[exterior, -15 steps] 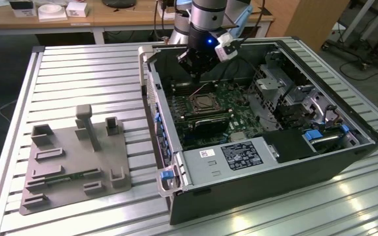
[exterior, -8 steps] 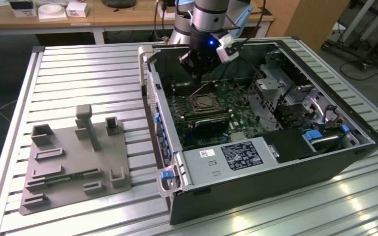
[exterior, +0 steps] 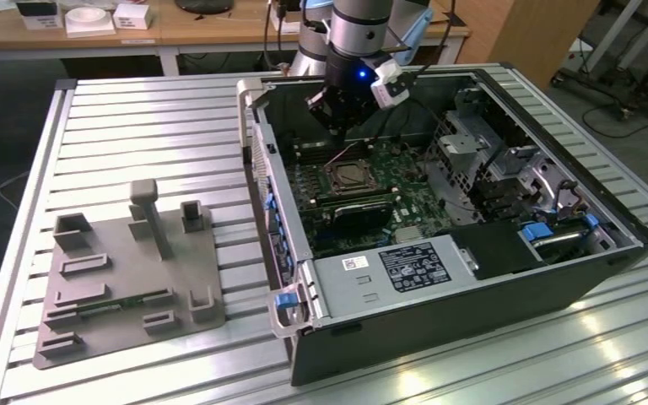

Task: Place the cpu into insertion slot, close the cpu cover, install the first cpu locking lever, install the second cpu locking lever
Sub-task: 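Install the first cpu locking lever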

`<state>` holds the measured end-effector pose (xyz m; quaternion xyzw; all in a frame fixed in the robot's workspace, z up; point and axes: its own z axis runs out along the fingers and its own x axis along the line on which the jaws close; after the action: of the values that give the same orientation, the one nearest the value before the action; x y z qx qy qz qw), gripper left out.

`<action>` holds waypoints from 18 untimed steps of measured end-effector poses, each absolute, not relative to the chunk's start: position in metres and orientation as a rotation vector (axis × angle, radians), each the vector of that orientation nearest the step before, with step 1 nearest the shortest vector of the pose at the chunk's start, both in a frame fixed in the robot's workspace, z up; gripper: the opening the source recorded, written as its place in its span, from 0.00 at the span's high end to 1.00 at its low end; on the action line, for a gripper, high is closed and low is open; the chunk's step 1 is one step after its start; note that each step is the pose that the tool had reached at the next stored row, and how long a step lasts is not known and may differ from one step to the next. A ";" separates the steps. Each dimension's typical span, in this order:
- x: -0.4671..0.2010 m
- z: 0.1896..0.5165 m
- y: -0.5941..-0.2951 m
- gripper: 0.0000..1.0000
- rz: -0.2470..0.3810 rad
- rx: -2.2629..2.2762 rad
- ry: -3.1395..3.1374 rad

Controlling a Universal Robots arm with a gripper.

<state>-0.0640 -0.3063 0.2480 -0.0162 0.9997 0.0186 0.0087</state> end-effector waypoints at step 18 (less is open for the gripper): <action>-0.051 0.236 -0.304 0.90 0.058 -0.050 3.124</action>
<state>-0.0509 -0.3036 0.2358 -0.0159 0.9997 0.0186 0.0085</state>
